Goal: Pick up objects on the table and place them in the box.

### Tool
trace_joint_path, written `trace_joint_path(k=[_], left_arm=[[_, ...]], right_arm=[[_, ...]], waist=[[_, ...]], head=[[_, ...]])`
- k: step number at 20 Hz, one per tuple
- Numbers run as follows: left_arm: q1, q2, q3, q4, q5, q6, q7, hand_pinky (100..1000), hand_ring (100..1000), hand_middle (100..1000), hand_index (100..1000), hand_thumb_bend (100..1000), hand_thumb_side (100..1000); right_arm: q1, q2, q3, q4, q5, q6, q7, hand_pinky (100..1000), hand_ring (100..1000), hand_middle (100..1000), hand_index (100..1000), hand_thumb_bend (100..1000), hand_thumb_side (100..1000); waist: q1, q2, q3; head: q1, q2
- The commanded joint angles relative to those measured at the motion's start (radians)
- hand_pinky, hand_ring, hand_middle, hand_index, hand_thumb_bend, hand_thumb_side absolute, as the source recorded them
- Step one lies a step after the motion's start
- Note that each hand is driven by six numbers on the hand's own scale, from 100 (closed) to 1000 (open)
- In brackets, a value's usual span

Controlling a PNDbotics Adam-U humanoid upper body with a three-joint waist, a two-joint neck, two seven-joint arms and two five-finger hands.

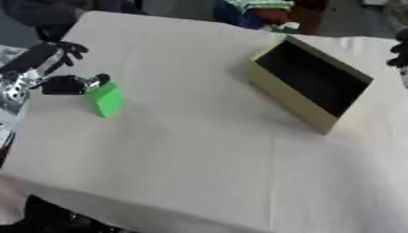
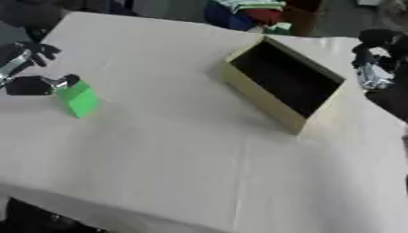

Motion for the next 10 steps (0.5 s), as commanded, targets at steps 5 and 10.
trace_joint_path(k=[5,10], left_arm=[[-0.022,0.019,-0.01,0.039,-0.008,-0.007,-0.03,771,722,728,884,453,753],[-0.026,0.01,-0.02,0.055,-0.01,-0.011,-0.041,766,713,716,874,431,757]], right_arm=[[-0.011,-0.019,-0.001,-0.011,0.001,-0.001,0.002,636,873,588,793,100,389],[-0.012,-0.018,-0.001,-0.01,0.0,-0.002,0.004,637,873,588,793,100,387]], waist=[[0.001,-0.015,-0.001],[0.001,-0.014,-0.001]], head=[[0.005,0.001],[0.006,0.001]])
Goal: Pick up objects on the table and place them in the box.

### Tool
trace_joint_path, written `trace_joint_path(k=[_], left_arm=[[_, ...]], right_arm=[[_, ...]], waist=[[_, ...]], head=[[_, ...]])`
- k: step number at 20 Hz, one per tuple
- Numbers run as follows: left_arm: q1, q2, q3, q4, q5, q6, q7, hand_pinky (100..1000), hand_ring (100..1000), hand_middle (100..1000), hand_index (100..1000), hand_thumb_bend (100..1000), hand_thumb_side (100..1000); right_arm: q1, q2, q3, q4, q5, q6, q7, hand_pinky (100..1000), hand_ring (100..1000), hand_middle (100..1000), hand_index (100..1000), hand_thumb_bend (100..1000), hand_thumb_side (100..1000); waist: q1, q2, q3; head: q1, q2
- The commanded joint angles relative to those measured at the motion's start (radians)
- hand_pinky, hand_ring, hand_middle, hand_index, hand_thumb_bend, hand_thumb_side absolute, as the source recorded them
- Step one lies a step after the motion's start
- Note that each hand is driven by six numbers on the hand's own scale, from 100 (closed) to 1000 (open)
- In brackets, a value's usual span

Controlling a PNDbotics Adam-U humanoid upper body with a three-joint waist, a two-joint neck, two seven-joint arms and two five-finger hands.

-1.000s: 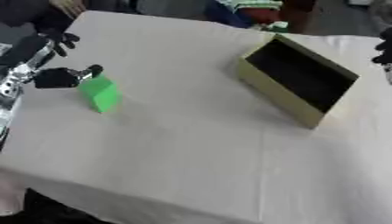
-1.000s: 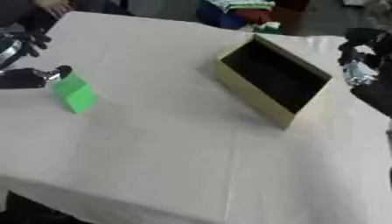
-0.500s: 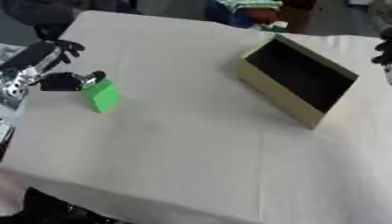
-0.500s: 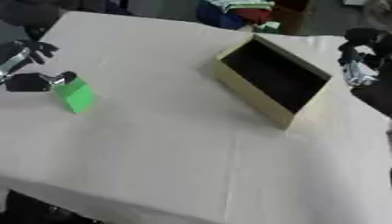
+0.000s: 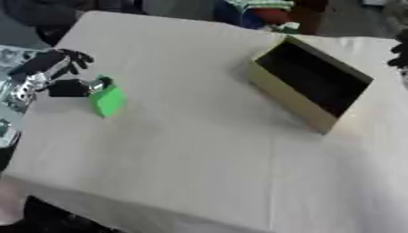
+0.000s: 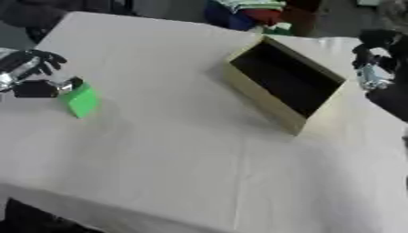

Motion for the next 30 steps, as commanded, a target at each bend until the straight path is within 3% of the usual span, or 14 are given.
trace_joint_path(k=[1,16,18,21,23,24,27,30], left_arm=[[-0.015,0.019,-0.001,-0.001,-0.002,-0.003,-0.009,765,712,714,872,427,762],[0.008,-0.001,-0.011,0.016,-0.011,-0.005,-0.04,732,668,666,832,361,738],[0.01,-0.003,-0.01,0.016,-0.012,-0.005,-0.042,722,647,641,817,316,698],[0.011,-0.003,-0.006,0.01,-0.014,-0.006,-0.038,701,610,602,797,111,484],[0.012,-0.002,-0.003,0.003,-0.013,-0.007,-0.032,700,608,599,795,100,471],[0.01,-0.002,-0.001,-0.001,-0.011,-0.008,-0.03,692,592,580,781,100,374],[0.002,-0.002,0.013,-0.039,0.015,-0.013,-0.006,687,577,565,772,100,330],[-0.018,0.006,0.021,-0.09,0.046,-0.014,0.022,683,569,554,766,100,378]], right_arm=[[-0.012,-0.018,-0.001,-0.01,0.0,-0.001,0.003,637,873,588,793,100,386],[-0.014,-0.019,0.0,-0.01,0.0,-0.002,0.005,637,873,588,794,100,385],[-0.014,-0.019,0.0,-0.01,0.0,-0.002,0.005,637,873,588,794,100,384],[-0.015,-0.019,0.0,-0.01,0.0,-0.002,0.005,637,873,588,794,100,384],[-0.014,-0.019,0.0,-0.01,0.001,-0.002,0.005,637,873,588,794,100,384],[-0.014,-0.019,0.0,-0.009,0.001,-0.002,0.005,637,873,588,794,100,384],[-0.013,-0.019,0.0,-0.009,0.001,-0.002,0.005,637,873,588,794,100,384],[-0.012,-0.019,-0.001,-0.009,0.001,-0.001,0.004,638,873,588,794,100,384]], waist=[[0.002,-0.014,0.0],[0.003,-0.012,0.0],[0.003,-0.012,0.0],[0.003,-0.012,0.0],[0.003,-0.013,0.0],[0.003,-0.013,0.0],[0.003,-0.014,-0.001],[0.004,-0.016,0.001]], head=[[0.002,0.001],[0.001,-0.002],[0.001,-0.001],[0.001,-0.002],[0.001,-0.003],[0.001,-0.002],[0.001,-0.002],[0.002,-0.002]])
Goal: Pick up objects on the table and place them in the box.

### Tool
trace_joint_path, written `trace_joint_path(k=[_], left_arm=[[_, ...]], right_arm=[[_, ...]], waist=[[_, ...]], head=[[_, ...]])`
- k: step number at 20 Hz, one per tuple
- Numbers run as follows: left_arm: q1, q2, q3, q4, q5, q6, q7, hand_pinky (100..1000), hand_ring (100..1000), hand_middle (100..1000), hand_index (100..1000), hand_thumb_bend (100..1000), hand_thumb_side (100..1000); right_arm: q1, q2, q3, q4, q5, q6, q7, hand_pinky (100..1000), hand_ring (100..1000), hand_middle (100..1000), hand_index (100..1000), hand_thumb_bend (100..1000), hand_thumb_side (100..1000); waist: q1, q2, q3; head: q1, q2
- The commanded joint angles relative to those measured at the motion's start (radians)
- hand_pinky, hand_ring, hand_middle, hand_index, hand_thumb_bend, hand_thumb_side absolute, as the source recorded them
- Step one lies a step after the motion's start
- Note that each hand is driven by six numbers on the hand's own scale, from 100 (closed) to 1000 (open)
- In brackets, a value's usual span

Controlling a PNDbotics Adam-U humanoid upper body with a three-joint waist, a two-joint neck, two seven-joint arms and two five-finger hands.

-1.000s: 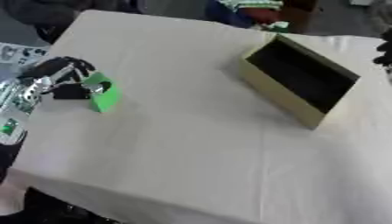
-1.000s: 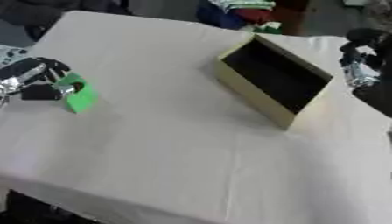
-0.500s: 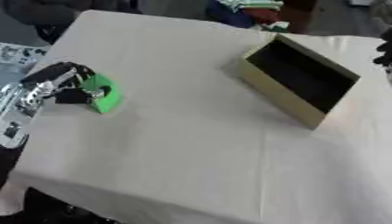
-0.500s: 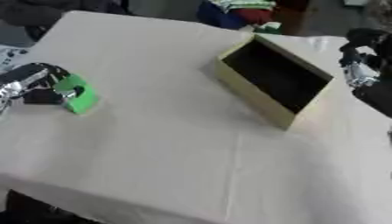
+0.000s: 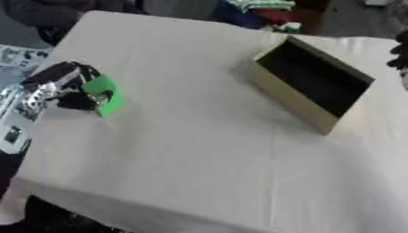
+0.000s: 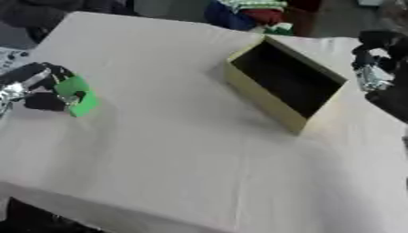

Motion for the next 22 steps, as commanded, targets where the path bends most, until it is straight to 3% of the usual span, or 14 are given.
trace_joint_path(k=[1,10,22], left_arm=[[-0.031,0.035,0.02,-0.061,0.029,0.001,0.027,684,569,553,766,100,365],[-0.219,0.047,-0.07,-0.088,0.031,-0.028,0.033,680,567,548,770,100,337],[-0.523,-0.128,-0.244,0.133,-0.077,-0.104,0.068,677,571,553,777,100,314]], right_arm=[[-0.011,-0.019,-0.005,-0.01,0.001,0.002,0.0,638,874,588,794,100,384],[-0.007,-0.009,0.006,-0.009,-0.001,0.002,0.012,637,874,587,794,100,384],[-0.013,0.014,0.039,-0.016,-0.013,-0.003,0.045,638,874,587,793,100,384]], waist=[[0.004,-0.016,0.001],[0.008,-0.028,-0.014],[0.017,-0.031,-0.084]], head=[[0.001,-0.002],[0.013,0.008],[0.05,0.014]])
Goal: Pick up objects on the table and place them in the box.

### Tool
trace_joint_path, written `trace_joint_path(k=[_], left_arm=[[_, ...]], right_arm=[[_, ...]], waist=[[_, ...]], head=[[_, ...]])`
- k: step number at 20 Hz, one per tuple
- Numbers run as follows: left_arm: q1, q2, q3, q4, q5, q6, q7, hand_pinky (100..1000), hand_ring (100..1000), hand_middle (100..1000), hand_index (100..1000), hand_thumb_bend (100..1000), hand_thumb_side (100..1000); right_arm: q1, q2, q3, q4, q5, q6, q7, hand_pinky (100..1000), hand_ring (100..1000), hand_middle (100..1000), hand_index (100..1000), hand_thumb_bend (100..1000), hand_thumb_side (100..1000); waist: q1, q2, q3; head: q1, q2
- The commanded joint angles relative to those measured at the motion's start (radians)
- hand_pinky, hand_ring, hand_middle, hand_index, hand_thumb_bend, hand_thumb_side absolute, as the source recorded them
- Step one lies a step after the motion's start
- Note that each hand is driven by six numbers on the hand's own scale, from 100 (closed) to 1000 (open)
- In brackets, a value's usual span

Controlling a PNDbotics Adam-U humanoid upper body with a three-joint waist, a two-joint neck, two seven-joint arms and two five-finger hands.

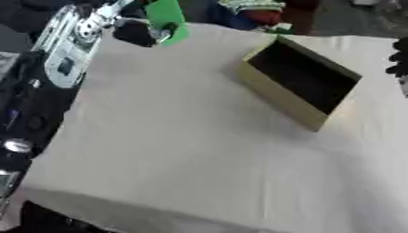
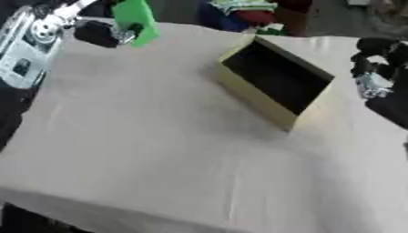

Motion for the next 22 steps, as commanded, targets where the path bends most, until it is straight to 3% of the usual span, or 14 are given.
trace_joint_path(k=[1,4,8,13,22], left_arm=[[-0.074,-0.037,-0.036,0.065,-0.047,-0.033,0.023,677,571,553,777,100,314],[-0.15,-0.072,-0.054,0.136,-0.088,-0.057,0.038,678,573,555,778,100,317],[-0.214,-0.156,-0.073,0.222,-0.128,-0.097,0.086,683,582,560,783,100,325],[-0.229,-0.231,-0.077,0.269,-0.146,-0.152,0.168,682,574,549,776,100,357],[-0.22,-0.289,-0.107,0.323,-0.103,-0.211,0.317,683,573,546,778,100,481]], right_arm=[[-0.024,-0.003,0.007,-0.022,-0.01,-0.003,0.011,638,874,587,793,100,384],[-0.028,-0.001,0.009,-0.026,-0.013,-0.003,0.016,638,874,587,793,100,383],[-0.035,0.007,0.022,-0.033,-0.02,-0.004,0.029,638,874,586,792,100,381],[-0.04,0.012,0.026,-0.035,-0.027,-0.004,0.036,638,875,585,791,100,381],[-0.045,0.016,0.028,-0.03,-0.029,-0.004,0.04,637,875,583,769,100,374]], waist=[[0.002,-0.012,-0.006],[0.002,-0.006,-0.008],[0.003,0.001,-0.044],[0.0,0.01,-0.067],[-0.007,0.023,-0.092]], head=[[0.012,0.005],[0.012,0.003],[0.029,-0.002],[0.035,-0.005],[0.037,-0.01]])
